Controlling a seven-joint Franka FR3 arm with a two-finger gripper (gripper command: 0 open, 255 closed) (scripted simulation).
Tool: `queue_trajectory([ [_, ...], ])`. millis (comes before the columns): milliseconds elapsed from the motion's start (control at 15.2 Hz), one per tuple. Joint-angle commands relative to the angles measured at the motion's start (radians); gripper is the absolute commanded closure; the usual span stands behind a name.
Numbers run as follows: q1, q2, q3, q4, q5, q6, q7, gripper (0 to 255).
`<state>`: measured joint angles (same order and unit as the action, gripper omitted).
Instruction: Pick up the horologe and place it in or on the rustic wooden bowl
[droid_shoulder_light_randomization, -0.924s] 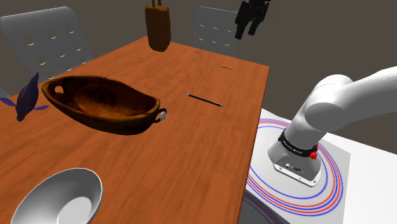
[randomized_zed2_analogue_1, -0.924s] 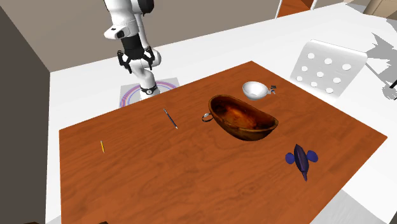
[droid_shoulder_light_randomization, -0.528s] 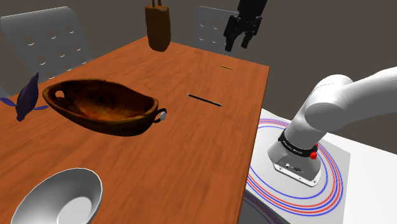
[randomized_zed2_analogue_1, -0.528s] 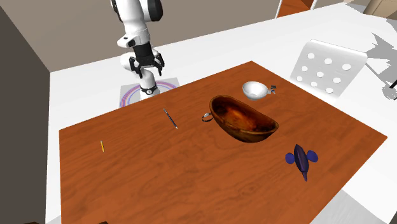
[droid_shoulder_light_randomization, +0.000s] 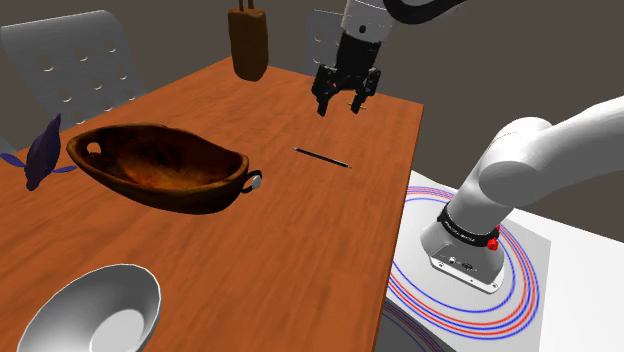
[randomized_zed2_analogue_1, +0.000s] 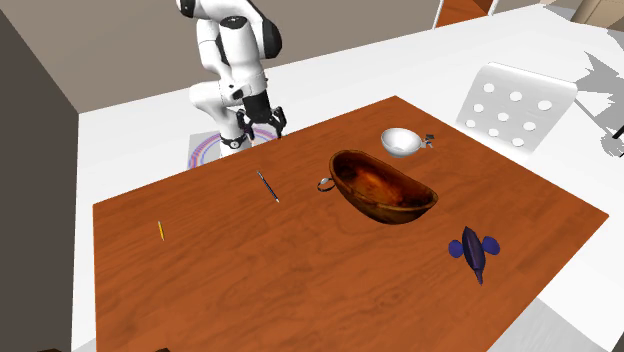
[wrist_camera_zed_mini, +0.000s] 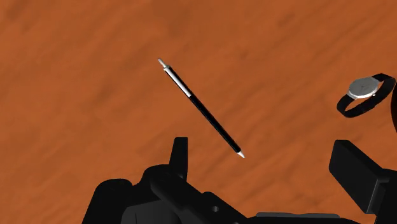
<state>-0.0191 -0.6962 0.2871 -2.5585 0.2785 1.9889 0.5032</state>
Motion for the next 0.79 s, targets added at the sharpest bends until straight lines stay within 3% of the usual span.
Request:
queue_trajectory([
  [0, -0.003, 0.044, 0.049, 0.001, 0.031, 0.056, 0.083, 0],
  [396, -0.035, 0.227, 0.203, 0.027, 0.085, 0.253, 0.322, 0],
  [726, -0.096, 0.426, 0.335, 0.095, 0.044, 0.415, 0.554, 0],
])
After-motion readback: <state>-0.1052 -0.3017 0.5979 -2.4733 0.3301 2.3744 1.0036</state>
